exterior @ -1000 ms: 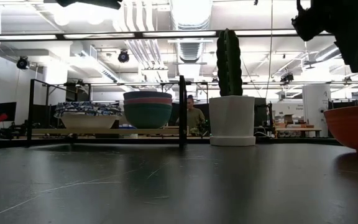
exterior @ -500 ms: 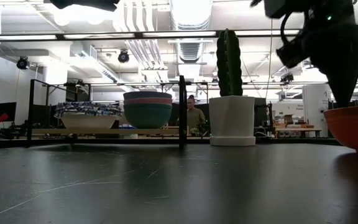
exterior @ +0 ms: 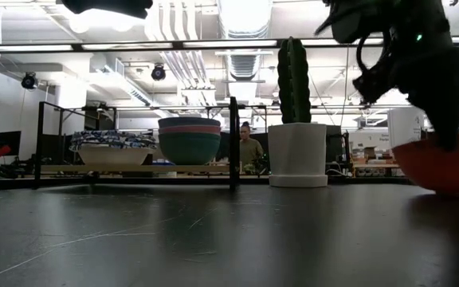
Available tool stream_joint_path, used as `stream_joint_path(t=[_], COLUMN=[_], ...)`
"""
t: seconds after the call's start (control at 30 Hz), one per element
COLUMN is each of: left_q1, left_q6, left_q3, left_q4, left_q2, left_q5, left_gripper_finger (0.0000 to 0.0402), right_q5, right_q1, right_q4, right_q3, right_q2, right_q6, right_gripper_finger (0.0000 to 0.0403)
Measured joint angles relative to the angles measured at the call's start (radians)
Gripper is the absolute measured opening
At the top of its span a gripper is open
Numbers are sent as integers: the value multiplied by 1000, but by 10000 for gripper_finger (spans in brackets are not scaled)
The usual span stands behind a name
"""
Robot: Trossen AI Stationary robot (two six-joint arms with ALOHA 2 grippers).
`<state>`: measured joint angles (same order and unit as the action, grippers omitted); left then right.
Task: Place and stack bowls onto a shelf
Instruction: Stack the orange bowl on top of the blue bowl on the shelf
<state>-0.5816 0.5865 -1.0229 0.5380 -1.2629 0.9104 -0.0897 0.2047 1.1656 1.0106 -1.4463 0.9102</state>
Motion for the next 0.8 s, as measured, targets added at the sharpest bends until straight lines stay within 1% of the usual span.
stream_joint_path(t=[0.13,0.17,0.27,0.37,0.43,0.5,0.53,0.6,0.7,0.77,0.8], left_q1=[0,0,0,0,0,0,0,-5,-15,-22,-27], left_q6=[0,0,0,0,0,9,13,27,50,59,60], left_q3=[5,5,5,5,5,7,10,20,30,31,31], left_q4=[-3,-4,-4,-4,-5,-8,-8,-7,-7,-12,-20], left_q2=[0,0,0,0,0,0,0,0,0,0,0], left_q5=[0,0,22,35,48,51,51,51,52,52,53], left_gripper_finger=[134,134,134,134,134,134,134,134,134,134,134], right_q5=[-158,-179,-203,-201,-181,-119,-71,53,277,380,408], right_q1=[10,16,33,40,39,38,38,37,30,6,-12], right_q4=[-19,-35,-133,-267,-363,-436,-462,-487,-533,-608,-657], right_q3=[59,81,165,258,318,378,403,450,489,491,488], right_q2=[21,24,24,24,24,24,24,24,23,23,23], right_q6=[-114,-149,-268,-403,-495,-607,-667,-790,-976,-1092,-1136], right_gripper_finger=[12,12,12,12,12,12,12,12,12,12,12])
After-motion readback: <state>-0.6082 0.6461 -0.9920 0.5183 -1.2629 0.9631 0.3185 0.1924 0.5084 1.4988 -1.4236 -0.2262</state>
